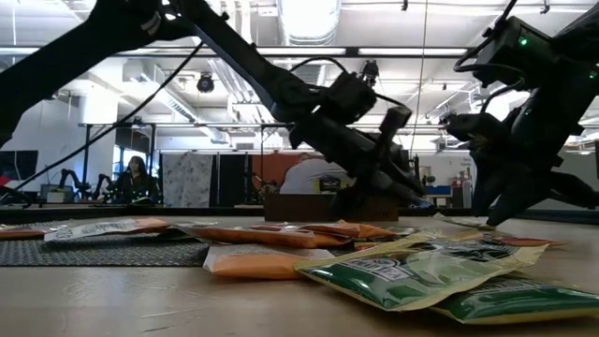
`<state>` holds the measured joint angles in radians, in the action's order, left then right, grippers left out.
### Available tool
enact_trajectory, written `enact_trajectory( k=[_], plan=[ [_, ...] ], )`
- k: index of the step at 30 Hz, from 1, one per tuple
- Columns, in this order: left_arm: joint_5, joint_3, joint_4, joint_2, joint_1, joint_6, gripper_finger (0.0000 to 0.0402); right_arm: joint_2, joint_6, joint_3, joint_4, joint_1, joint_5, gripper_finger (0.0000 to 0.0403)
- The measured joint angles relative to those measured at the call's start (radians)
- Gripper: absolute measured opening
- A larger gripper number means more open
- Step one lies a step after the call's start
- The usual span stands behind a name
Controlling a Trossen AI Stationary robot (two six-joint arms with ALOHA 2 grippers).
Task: Pick & Place Tea
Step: Put the yellow tea bag into the middle section of the wooden organizer
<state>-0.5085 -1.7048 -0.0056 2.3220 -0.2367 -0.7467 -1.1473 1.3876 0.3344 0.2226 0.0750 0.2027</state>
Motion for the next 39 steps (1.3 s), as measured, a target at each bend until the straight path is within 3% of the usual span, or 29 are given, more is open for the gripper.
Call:
enact_trajectory(
  k=[5, 21, 39],
  plan=[
    [0.000, -0.033, -0.016, 0.023, 0.017, 0.005, 0.0062, 0.000, -0.004, 0.000, -0.006, 0.000, 0.008, 0.0127],
    [0.144, -0.025, -0.040, 0.024, 0.029, 0.015, 0.0062, 0.002, 0.004, -0.030, -0.035, 0.000, 0.036, 0.0127],
    [0.136, -0.025, 0.005, 0.038, 0.046, -0.025, 0.0062, 0.001, 0.016, -0.052, -0.108, 0.000, 0.033, 0.0127]
  ],
)
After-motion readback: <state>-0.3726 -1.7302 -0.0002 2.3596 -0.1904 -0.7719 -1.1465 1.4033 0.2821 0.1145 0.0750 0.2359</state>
